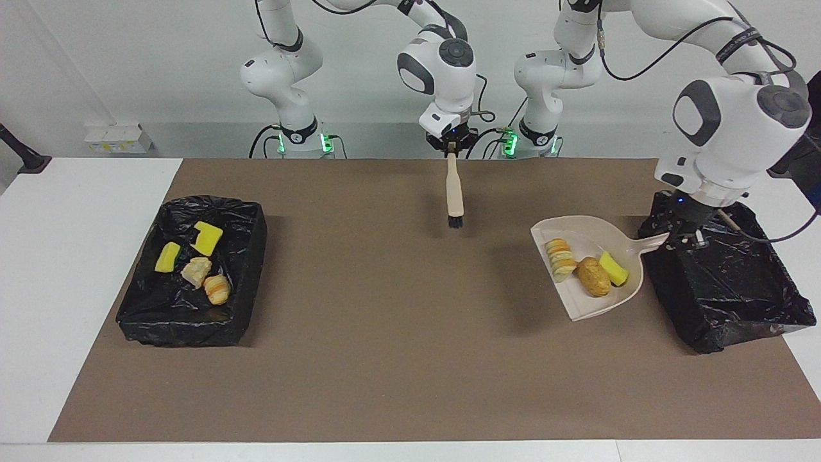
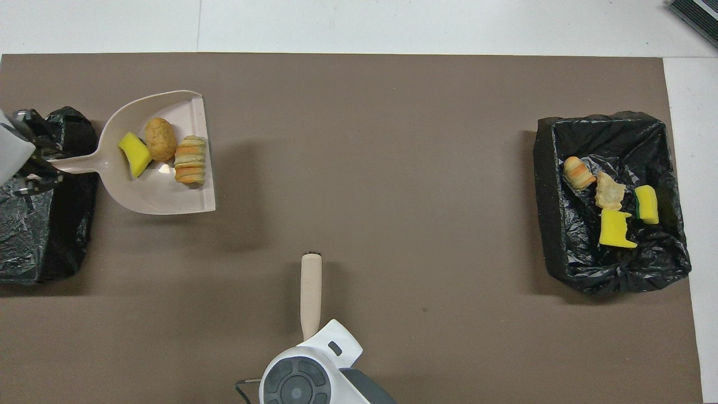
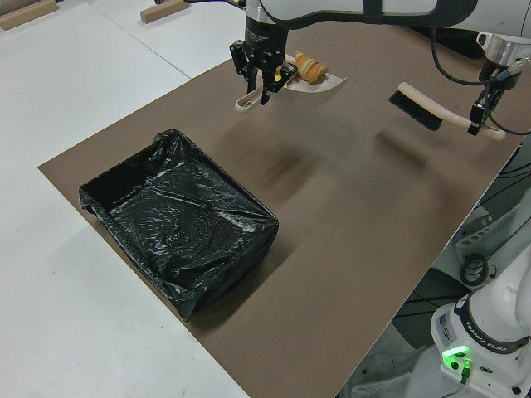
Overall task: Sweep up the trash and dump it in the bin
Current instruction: 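Carry the dustpan over the nearer bin and tip it with the left gripper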
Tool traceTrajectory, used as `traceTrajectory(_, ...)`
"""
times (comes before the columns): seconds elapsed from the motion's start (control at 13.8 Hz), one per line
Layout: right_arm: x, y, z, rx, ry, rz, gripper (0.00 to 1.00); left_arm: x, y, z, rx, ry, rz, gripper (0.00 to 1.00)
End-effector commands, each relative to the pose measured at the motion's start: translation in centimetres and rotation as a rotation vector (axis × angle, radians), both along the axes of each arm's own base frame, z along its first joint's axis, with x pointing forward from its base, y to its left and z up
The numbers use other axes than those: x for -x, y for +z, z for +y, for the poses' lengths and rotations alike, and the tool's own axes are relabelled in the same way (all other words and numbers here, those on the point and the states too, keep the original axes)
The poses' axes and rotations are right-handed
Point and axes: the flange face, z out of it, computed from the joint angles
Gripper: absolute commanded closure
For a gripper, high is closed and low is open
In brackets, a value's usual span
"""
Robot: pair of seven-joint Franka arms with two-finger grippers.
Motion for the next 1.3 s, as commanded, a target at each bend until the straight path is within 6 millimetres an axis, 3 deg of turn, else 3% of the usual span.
traceTrajectory(0.0, 0.9, -1.9, 1.1, 0.024, 0.002, -0.002, 1.0, -0.9, 1.0, 5.4, 0.007, -0.028, 0.008, 1.0)
traceTrajectory(0.22, 0.9, -2.5, 1.2, 0.031, 0.01, -0.003, 1.0, -1.1, 2.6, 13.9, -0.011, -0.045, -0.031, 1.0)
traceTrajectory(0.58, 0.8, -3.5, 0.6, 0.028, 0.024, -0.003, 1.0, 0.2, 4.4, 23.2, -0.194, -0.129, -0.012, 1.0)
traceTrajectory(0.72, 1.0, -4.5, 0.7, 0.029, 0.014, 0.001, 1.0, -0.3, 5.4, 24.5, -0.306, -0.18, -0.03, 1.0)
traceTrajectory(0.79, 1.0, -5.9, 1.3, 0.027, 0.01, 0.004, 1.0, -0.6, 5.6, 24.8, -0.381, -0.202, -0.035, 1.0)
traceTrajectory(1.01, 1.0, -6.3, 1.6, 0.026, 0.013, 0.005, 1.0, -0.9, 5.2, 24.7, -0.494, -0.184, -0.029, 1.0)
traceTrajectory(1.08, 1.0, -6.1, 1.6, 0.025, 0.013, 0.004, 0.83, -0.7, 4.1, 24.4, -0.561, -0.174, -0.006, 1.0)
traceTrajectory(1.16, 0.7, -6.1, 1.6, 0.024, 0.01, 0.004, 0.8, -0.3, 3.7, 23.6, -0.597, -0.154, -0.006, 1.0)
traceTrajectory(1.23, 0.5, -6.0, 1.7, 0.021, 0.008, 0.003, 0.68, -0.1, 2.8, 22.5, -0.625, -0.14, -0.004, 1.0)
